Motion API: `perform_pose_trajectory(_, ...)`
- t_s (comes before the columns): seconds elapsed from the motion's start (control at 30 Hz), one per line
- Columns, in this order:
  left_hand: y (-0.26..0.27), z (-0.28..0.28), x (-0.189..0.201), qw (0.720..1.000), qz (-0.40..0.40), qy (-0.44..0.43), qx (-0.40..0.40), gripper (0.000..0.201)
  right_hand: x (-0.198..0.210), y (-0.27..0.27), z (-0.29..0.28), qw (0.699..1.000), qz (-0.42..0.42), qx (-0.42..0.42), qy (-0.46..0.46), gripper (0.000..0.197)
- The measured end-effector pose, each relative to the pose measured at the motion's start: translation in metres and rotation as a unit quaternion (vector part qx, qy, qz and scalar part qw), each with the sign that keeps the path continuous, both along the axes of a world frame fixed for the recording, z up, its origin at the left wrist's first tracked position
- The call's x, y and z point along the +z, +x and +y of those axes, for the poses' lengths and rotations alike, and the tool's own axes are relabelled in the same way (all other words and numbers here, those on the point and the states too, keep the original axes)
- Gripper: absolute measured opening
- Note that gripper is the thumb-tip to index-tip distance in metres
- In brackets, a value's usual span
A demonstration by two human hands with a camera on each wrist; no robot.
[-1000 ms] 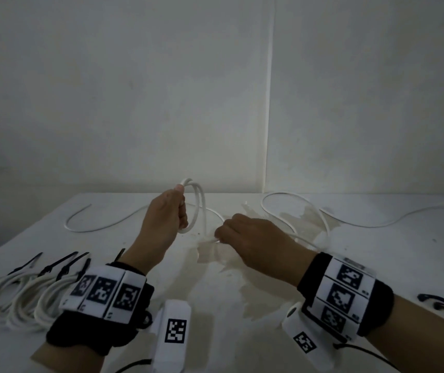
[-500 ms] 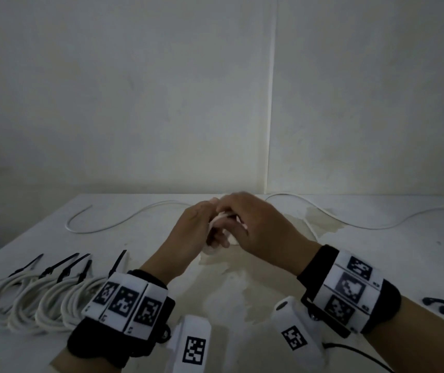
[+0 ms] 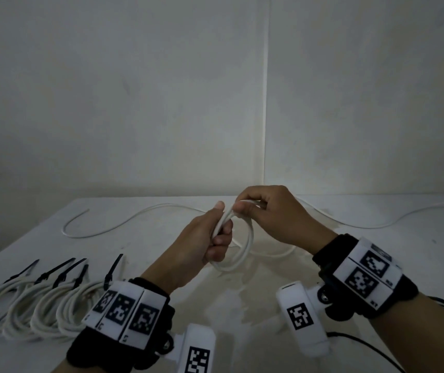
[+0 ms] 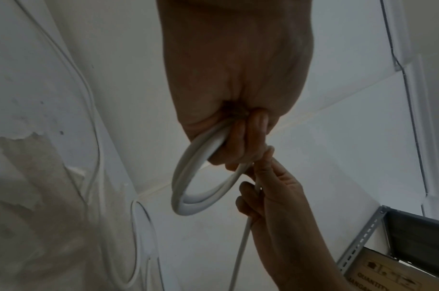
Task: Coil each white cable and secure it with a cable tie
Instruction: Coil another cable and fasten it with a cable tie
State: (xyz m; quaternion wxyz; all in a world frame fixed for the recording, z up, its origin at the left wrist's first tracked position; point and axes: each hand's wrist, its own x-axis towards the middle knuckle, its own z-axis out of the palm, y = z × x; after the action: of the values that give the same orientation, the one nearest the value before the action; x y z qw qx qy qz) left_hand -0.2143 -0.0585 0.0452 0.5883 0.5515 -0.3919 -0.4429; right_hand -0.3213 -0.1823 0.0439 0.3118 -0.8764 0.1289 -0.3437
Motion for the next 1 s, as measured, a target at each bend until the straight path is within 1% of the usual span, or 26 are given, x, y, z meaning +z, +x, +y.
perform_pose_trajectory(0.1,-0.003,0.001,0.005,1.000,-0.022,-0.004,0.004,0.042,0.007,-0.001,0.005,1.000,-0.002,0.005,0.025,0.018)
perform_pose_trajectory(0.17,-0.004,0.002,0.007,0.999,-0.033,-0.004,0.018,0.041,0.013,-0.003,0.009,0.997,0.021,0.030,0.067,0.019)
perform_pose_trajectory(0.2,-0.005,0.002,0.008,0.999,-0.027,-0.012,0.030,0.041,0.016,-0.005,0.009,0.993,0.041,0.046,0.097,0.023)
perform_pose_trajectory(0.3,-0.002,0.001,0.007,0.996,0.030,-0.047,0.062,0.040,0.015,-0.011,0.010,0.974,0.097,0.085,0.188,0.037)
perform_pose_trajectory(0.37,0.000,0.001,0.006,0.996,0.041,-0.050,0.055,0.041,0.010,-0.013,0.010,0.970,0.081,0.089,0.213,0.038)
perform_pose_trajectory(0.43,0.005,0.000,0.005,0.999,0.002,-0.034,0.036,0.039,0.006,-0.013,0.010,0.969,0.050,0.074,0.230,0.038)
perform_pose_trajectory(0.5,0.010,0.000,0.003,0.999,-0.032,-0.017,0.014,0.037,0.005,-0.012,0.009,0.966,0.043,0.058,0.248,0.038)
perform_pose_trajectory(0.57,0.014,0.002,0.000,1.000,-0.022,-0.013,-0.002,0.036,0.005,-0.012,0.009,0.965,0.055,0.049,0.251,0.039)
perform_pose_trajectory(0.63,0.014,0.003,-0.002,1.000,0.008,-0.020,-0.007,0.036,0.005,-0.011,0.009,0.968,0.059,0.039,0.242,0.038)
perform_pose_trajectory(0.73,0.009,0.002,-0.003,0.998,0.059,-0.030,0.008,0.037,0.007,-0.010,0.011,0.970,0.033,0.024,0.239,0.036)
perform_pose_trajectory(0.77,0.008,0.002,-0.003,0.997,0.064,-0.031,0.015,0.037,0.007,-0.010,0.011,0.971,0.026,0.021,0.238,0.036)
perform_pose_trajectory(0.9,-0.002,-0.003,0.000,0.997,0.030,-0.041,0.056,0.038,0.003,-0.010,0.010,0.979,0.006,0.009,0.202,0.035)
perform_pose_trajectory(1.0,-0.006,-0.006,0.001,0.995,0.024,-0.051,0.082,0.038,0.002,-0.013,0.012,0.985,-0.002,0.011,0.174,0.033)
